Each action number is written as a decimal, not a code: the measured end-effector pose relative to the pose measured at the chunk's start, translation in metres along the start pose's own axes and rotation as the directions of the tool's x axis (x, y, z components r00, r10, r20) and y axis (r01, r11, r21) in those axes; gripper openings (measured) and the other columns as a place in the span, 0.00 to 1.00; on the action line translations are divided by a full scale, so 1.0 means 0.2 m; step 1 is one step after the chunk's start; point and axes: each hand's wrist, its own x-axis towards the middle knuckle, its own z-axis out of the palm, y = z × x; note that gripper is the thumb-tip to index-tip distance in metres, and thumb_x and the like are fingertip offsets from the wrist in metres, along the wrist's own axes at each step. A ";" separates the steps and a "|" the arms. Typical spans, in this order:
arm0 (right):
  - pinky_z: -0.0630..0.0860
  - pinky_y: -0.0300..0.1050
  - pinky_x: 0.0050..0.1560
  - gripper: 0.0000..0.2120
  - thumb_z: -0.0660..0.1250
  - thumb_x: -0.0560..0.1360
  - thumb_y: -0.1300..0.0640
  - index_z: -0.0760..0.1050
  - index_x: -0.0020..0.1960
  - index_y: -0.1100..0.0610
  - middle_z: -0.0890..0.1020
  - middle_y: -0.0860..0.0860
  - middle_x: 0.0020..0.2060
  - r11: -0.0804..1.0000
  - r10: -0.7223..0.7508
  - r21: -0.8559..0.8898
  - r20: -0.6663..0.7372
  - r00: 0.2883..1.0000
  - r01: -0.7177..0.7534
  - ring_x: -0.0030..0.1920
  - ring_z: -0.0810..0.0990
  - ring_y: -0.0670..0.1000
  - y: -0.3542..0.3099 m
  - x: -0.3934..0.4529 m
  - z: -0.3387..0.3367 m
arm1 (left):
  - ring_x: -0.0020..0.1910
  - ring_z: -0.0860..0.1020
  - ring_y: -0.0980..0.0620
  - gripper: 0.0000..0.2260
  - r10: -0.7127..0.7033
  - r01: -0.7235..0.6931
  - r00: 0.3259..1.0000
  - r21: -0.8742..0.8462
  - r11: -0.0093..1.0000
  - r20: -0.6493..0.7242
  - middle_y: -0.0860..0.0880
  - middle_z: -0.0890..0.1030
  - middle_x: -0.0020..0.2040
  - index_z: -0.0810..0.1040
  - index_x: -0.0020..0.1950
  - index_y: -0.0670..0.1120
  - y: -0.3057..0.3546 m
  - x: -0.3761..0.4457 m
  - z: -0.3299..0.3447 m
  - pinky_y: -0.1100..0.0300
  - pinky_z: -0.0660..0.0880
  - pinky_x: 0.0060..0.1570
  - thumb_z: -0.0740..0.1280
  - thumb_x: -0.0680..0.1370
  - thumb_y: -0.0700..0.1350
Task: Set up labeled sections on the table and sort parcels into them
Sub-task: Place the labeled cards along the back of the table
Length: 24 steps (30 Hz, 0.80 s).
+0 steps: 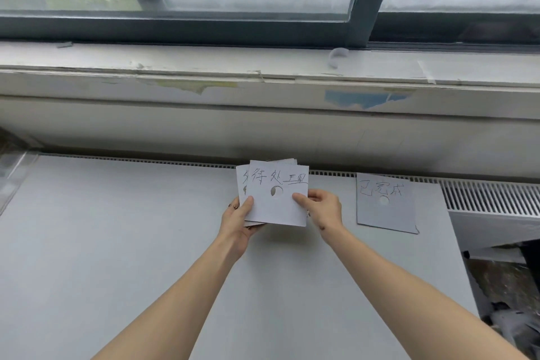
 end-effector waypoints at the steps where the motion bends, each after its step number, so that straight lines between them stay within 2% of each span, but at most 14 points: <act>1: 0.76 0.42 0.43 0.03 0.74 0.72 0.58 0.82 0.44 0.56 0.85 0.53 0.42 1.000 -0.014 -0.001 0.003 1.000 0.014 0.42 0.81 0.50 0.00 -0.01 0.04 | 0.50 0.82 0.47 0.09 -0.004 0.004 1.000 -0.013 1.000 -0.008 0.48 0.84 0.52 0.77 0.61 0.47 0.02 0.00 -0.04 0.50 0.80 0.44 0.61 0.83 0.45; 6: 0.77 0.46 0.48 0.06 0.68 0.76 0.59 0.83 0.43 0.51 0.85 0.49 0.41 0.998 -0.041 0.040 -0.033 0.999 0.042 0.42 0.80 0.49 0.02 -0.04 0.26 | 0.51 0.81 0.48 0.11 -0.022 0.022 0.999 0.005 1.000 -0.045 0.49 0.82 0.54 0.76 0.58 0.48 0.12 0.04 -0.27 0.48 0.79 0.46 0.55 0.85 0.45; 9: 0.79 0.51 0.55 0.04 0.71 0.74 0.59 0.82 0.46 0.51 0.85 0.50 0.44 0.994 -0.009 0.108 -0.126 0.992 0.023 0.46 0.82 0.51 -0.01 -0.04 0.34 | 0.53 0.79 0.47 0.11 -0.009 0.012 0.996 0.030 0.999 -0.092 0.47 0.80 0.57 0.74 0.63 0.45 0.20 0.08 -0.43 0.48 0.79 0.47 0.56 0.85 0.44; 13: 0.79 0.50 0.58 0.05 0.75 0.71 0.56 0.81 0.45 0.48 0.85 0.51 0.45 0.990 0.031 0.140 -0.235 0.971 0.002 0.49 0.84 0.52 -0.03 -0.01 0.36 | 0.57 0.76 0.45 0.12 0.027 -0.017 0.989 0.067 0.998 -0.147 0.46 0.78 0.60 0.73 0.66 0.45 0.34 0.15 -0.63 0.48 0.77 0.49 0.57 0.84 0.45; 16: 0.79 0.50 0.57 0.06 0.76 0.70 0.56 0.81 0.45 0.51 0.85 0.52 0.45 0.990 0.053 0.142 -0.295 0.954 -0.011 0.48 0.84 0.52 -0.02 0.00 0.39 | 0.56 0.76 0.46 0.13 0.043 -0.030 0.980 0.069 0.997 -0.192 0.46 0.77 0.60 0.72 0.67 0.45 0.42 0.18 -0.76 0.46 0.75 0.51 0.57 0.85 0.44; 20: 0.77 0.44 0.52 0.06 0.75 0.71 0.57 0.81 0.47 0.54 0.84 0.50 0.41 0.990 0.080 0.136 -0.340 0.937 -0.035 0.47 0.83 0.51 0.02 0.00 0.47 | 0.54 0.76 0.46 0.10 0.053 -0.034 0.980 0.102 0.994 -0.192 0.47 0.77 0.60 0.73 0.63 0.47 0.45 0.22 -0.90 0.50 0.76 0.45 0.57 0.85 0.44; 24: 0.74 0.41 0.50 0.07 0.75 0.71 0.57 0.80 0.48 0.55 0.84 0.52 0.43 0.994 0.094 0.093 -0.357 0.929 -0.064 0.45 0.81 0.50 0.05 0.01 0.57 | 0.53 0.78 0.47 0.10 0.033 -0.013 0.984 0.113 0.993 -0.174 0.49 0.79 0.57 0.74 0.62 0.46 0.41 0.23 -0.98 0.48 0.75 0.51 0.57 0.84 0.45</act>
